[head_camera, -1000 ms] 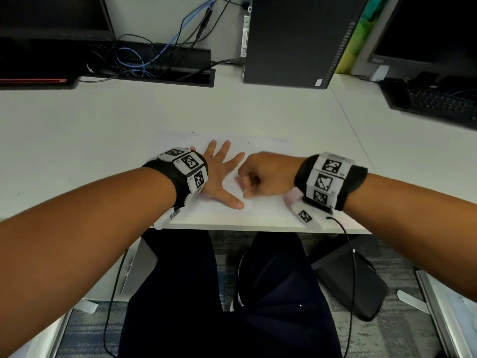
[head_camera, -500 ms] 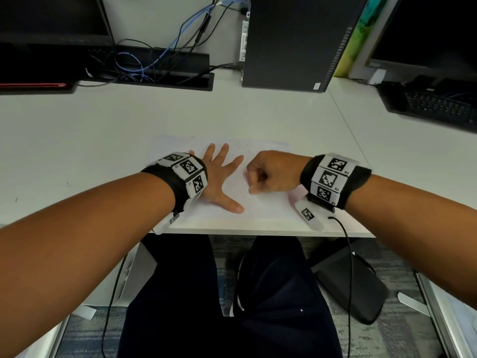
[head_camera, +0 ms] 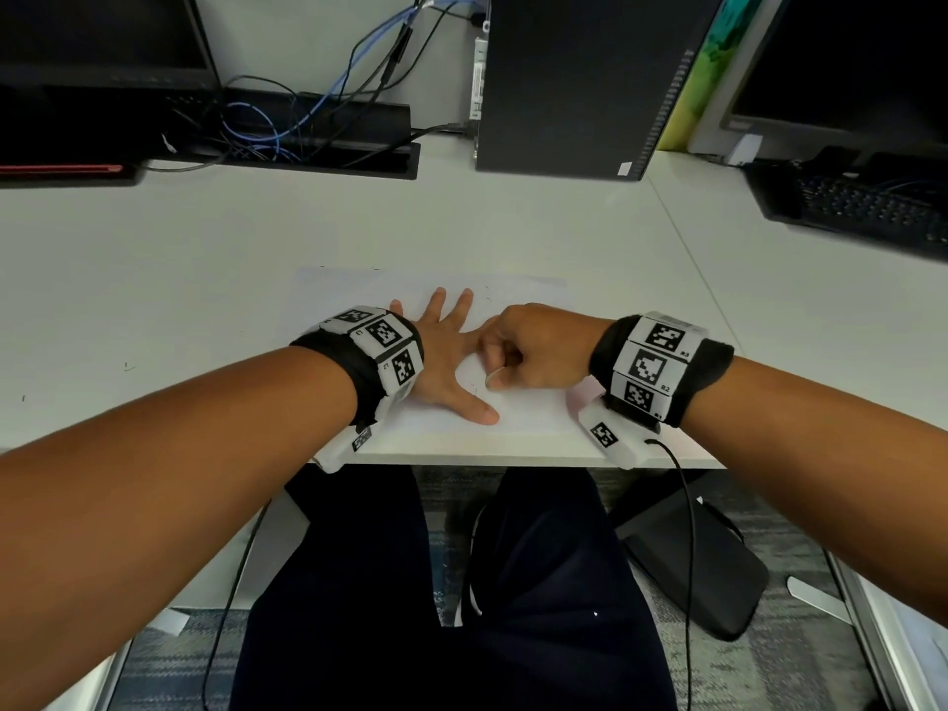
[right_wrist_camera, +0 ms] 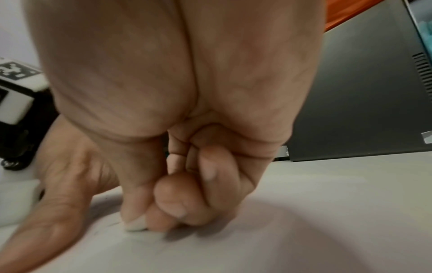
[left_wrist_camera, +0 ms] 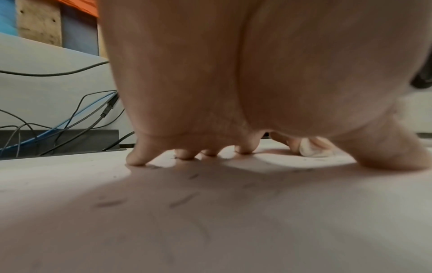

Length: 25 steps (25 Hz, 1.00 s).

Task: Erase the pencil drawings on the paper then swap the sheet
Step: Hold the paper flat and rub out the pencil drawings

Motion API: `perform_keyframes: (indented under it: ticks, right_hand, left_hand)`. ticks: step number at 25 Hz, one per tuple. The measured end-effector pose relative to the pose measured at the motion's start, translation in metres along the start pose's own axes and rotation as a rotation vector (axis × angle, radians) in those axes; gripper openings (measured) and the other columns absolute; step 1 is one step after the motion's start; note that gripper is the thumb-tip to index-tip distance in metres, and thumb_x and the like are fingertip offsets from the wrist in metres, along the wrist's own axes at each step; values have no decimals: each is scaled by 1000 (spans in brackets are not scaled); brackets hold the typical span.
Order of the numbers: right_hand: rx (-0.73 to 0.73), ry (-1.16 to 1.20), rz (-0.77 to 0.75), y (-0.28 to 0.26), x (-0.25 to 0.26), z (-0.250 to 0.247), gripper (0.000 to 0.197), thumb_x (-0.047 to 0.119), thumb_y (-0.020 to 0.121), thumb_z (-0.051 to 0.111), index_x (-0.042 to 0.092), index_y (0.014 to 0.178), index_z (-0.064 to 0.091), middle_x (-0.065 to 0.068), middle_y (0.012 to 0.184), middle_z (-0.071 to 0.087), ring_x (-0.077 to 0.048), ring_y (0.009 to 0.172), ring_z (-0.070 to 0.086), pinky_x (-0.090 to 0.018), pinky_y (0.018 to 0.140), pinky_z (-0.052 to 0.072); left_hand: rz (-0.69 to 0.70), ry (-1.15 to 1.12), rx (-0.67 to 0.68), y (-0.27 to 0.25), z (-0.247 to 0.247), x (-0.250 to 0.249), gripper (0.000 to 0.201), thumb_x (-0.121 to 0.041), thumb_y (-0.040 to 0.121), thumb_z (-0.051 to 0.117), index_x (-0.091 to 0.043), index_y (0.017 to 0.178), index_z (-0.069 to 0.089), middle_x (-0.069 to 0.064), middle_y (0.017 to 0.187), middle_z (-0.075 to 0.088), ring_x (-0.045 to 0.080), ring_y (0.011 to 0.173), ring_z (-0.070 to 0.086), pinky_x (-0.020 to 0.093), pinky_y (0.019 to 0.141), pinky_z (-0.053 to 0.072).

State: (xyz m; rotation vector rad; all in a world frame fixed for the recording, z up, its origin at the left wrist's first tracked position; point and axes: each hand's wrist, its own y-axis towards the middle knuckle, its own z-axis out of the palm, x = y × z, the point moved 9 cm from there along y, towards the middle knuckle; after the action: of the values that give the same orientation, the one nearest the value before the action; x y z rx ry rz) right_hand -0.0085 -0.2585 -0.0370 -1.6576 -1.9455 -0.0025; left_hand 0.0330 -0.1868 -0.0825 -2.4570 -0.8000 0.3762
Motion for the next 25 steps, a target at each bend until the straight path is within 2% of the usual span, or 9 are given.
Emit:
perform_keyframes:
  ticks: [4, 8, 12, 17, 21, 25]
  right_hand:
    - [-101, -51, 83, -3, -18, -26, 14, 18, 86, 69, 15, 73, 65, 11, 63, 57, -2, 59, 50, -23, 66, 39]
    - [66, -25, -40, -6, 8, 9, 20, 20, 86, 71, 19, 69, 60, 3, 73, 63, -7, 62, 53, -20, 62, 42]
    - [-79, -30, 40, 1, -15, -20, 22, 20, 85, 72, 22, 66, 60, 6, 73, 65, -6, 65, 56, -26, 70, 44]
    - [33, -30, -26, -2, 4, 7, 18, 21, 85, 72, 19, 70, 62, -1, 79, 68, -6, 64, 55, -21, 64, 43]
    - [-100, -16, 74, 1, -20, -24, 20, 19, 85, 71, 20, 68, 62, 12, 68, 61, -2, 63, 54, -24, 69, 42]
    - [14, -16, 3, -7, -3, 1, 16, 22, 86, 72, 17, 73, 64, 13, 63, 57, 0, 58, 51, -17, 61, 39]
  left_hand:
    - [-20, 47, 11, 0, 1, -2, 127, -96, 56, 47, -44, 147, -24, -1, 156, -36, 30, 145, -29, 71, 110, -4]
    - [-18, 32, 20, 1, 1, -2, 125, -95, 55, 49, -47, 149, -18, -2, 156, -37, 29, 144, -30, 71, 110, -4]
    - [-40, 55, 25, 1, 2, -1, 128, -96, 56, 47, -42, 148, -24, -2, 156, -38, 29, 145, -30, 72, 110, -3]
    - [-31, 30, 8, 2, 2, 0, 126, -96, 54, 49, -47, 148, -19, -2, 156, -37, 29, 145, -29, 71, 110, -4]
    - [-42, 47, 18, 1, 2, -2, 129, -95, 56, 48, -41, 148, -24, -1, 156, -37, 30, 145, -30, 72, 109, -3]
    - [-39, 42, 12, 2, 1, -1, 128, -95, 56, 49, -44, 147, -26, -1, 156, -37, 30, 145, -29, 72, 109, -3]
